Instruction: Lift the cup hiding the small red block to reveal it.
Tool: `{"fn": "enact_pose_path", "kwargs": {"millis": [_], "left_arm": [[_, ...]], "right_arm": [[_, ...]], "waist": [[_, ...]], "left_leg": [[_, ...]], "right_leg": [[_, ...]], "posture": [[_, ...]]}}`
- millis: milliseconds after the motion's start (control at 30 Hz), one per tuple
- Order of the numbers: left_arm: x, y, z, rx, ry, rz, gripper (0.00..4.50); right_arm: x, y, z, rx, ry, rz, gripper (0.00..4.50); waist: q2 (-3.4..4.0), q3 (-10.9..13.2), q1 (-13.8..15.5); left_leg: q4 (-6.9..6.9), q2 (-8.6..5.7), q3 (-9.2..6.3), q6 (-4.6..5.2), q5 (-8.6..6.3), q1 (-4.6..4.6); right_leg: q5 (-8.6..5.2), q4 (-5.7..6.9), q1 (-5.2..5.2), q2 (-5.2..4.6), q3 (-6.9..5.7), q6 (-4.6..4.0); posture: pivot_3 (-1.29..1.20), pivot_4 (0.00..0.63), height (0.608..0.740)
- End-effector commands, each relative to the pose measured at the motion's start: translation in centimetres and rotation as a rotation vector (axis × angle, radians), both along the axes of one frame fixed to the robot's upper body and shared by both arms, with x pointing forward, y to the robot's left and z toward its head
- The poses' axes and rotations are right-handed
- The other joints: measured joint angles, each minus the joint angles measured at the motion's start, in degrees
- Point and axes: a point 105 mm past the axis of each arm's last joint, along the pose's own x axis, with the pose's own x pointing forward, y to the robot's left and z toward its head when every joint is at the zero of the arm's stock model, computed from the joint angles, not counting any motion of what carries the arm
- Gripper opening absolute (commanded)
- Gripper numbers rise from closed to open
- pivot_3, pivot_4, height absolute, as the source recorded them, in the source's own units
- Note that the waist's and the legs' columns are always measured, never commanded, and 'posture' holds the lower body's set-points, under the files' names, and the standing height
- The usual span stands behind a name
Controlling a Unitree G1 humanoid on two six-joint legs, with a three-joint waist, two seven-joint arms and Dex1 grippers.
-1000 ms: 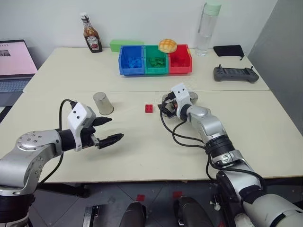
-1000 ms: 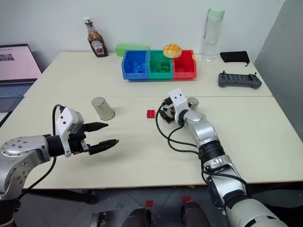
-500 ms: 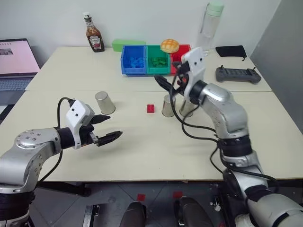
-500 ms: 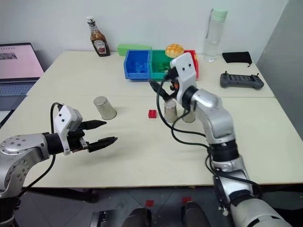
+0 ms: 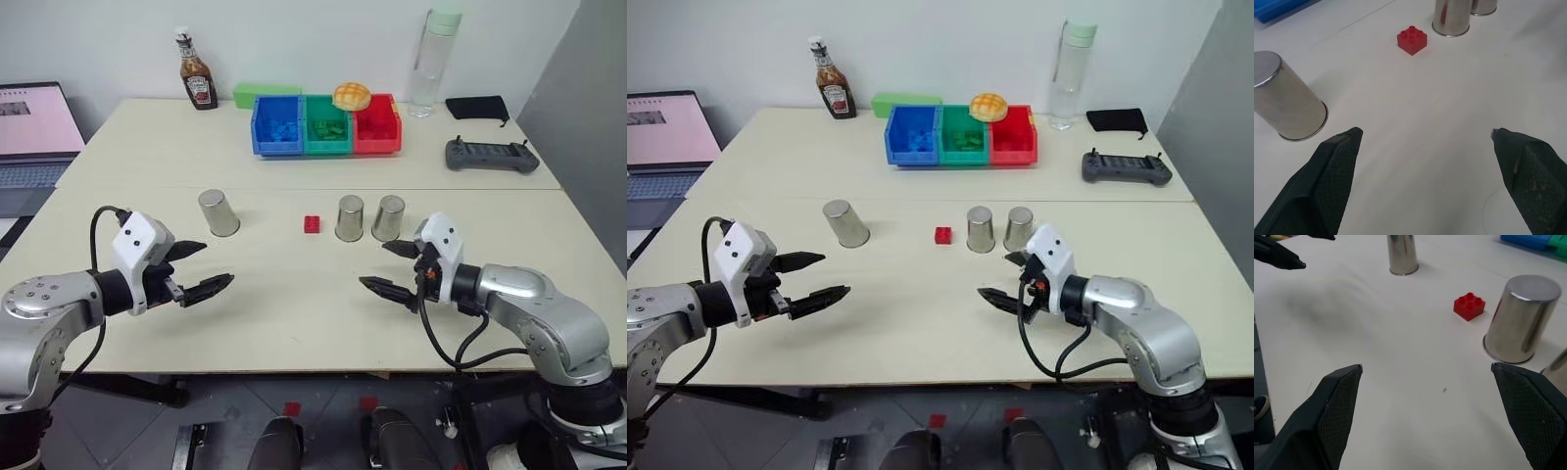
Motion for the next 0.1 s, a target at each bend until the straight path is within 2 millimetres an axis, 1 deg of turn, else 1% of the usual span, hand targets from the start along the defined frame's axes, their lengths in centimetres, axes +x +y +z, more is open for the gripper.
{"fn": "enact_pose_path", "kwargs": {"millis": [33, 100], "left_arm": [[0.01, 0.41, 1.43, 0.016, -0.063, 0.002, 4.5], [0.09, 0.42, 1.6, 0.011, -0.077, -0.002, 4.5]], "right_arm": [[-0.1, -0.64, 1.07, 0.029, -0.063, -0.006, 4.49], [-0.02, -0.87, 1.05, 0.031, -0.07, -0.011, 4.49]], "waist": [[0.0, 0.0, 0.09], [0.0, 0.0, 0.1]], "left_leg": [[0.0, 0.01, -0.01, 0.0, 0.0, 0.0], [-0.01, 0.01, -0.03, 0.0, 0.0, -0.01]], "right_leg": [[0.0, 0.0, 0.0, 0.01, -0.01, 0.0], [0.01, 0.0, 0.0, 0.03, -0.01, -0.02]], "posture": [[0.0, 0.15, 0.74], [0.0, 0.15, 0.74]]}}
